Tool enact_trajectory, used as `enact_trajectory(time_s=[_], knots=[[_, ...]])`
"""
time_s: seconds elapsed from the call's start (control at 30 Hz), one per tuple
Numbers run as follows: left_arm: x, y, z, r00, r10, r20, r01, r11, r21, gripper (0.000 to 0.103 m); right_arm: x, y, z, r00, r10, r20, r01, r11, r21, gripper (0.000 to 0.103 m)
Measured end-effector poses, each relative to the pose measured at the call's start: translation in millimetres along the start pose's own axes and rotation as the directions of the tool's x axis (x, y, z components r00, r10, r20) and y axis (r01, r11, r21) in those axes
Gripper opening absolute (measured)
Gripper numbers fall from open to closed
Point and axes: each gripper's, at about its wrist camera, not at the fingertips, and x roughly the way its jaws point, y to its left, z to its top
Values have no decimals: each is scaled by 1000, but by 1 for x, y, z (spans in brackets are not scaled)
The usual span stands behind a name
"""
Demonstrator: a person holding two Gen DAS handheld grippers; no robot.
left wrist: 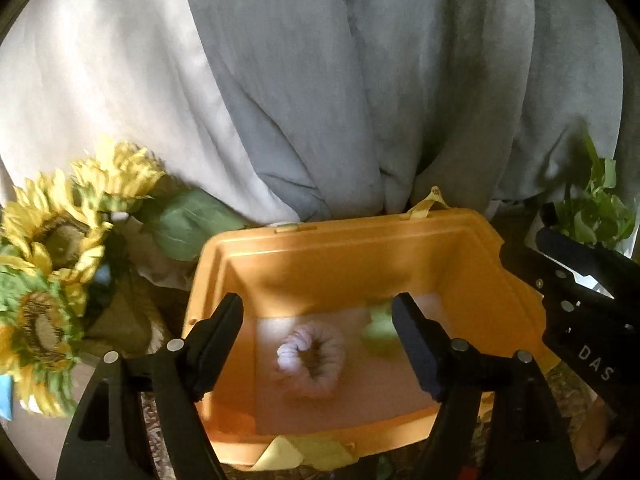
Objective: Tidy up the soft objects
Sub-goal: 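Carry both toys into the orange crate and open both tools, then withdraw both tools from the crate back toward the remaining toys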
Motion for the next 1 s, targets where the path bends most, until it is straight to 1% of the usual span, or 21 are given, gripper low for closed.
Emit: enact_trajectory(time_s=[0.03,0.17,0.23,0.3,0.4,0.5,0.67,0.8,1.0], knots=[[-4,0,-1,1000,8,9,-8,1000,3,78,-2,0,-1,1000,-3,3,3,1000,1,50],[-21,-2,-5,999,12,36,-12,1000,-3,80,-15,-1,-5,1000,-8,19,8,1000,9,60],[-30,-2,-8,999,12,50,-12,1000,-9,84,-25,-4,-7,999,-12,30,11,1000,19,65],[-41,-4,-13,998,20,67,-20,1000,-3,86,-33,-5,-9,999,-18,39,17,1000,23,69],[-58,-9,-21,994,39,99,-40,999,10,90,-49,-8,-12,998,-28,52,27,999,29,71],[-75,-12,-29,992,33,119,-35,999,13,94,-65,-11,-18,998,-27,58,24,999,42,73],[-99,-16,-43,992,27,123,-28,1000,5,94,-92,-10,-26,996,-38,78,35,999,41,73],[-116,-18,-55,993,21,116,-20,1000,-13,94,-114,-7,-34,994,-51,95,48,998,40,78],[-138,-23,-73,993,23,113,-22,1000,-11,94,-140,-5,-47,993,-70,99,67,997,32,78]])
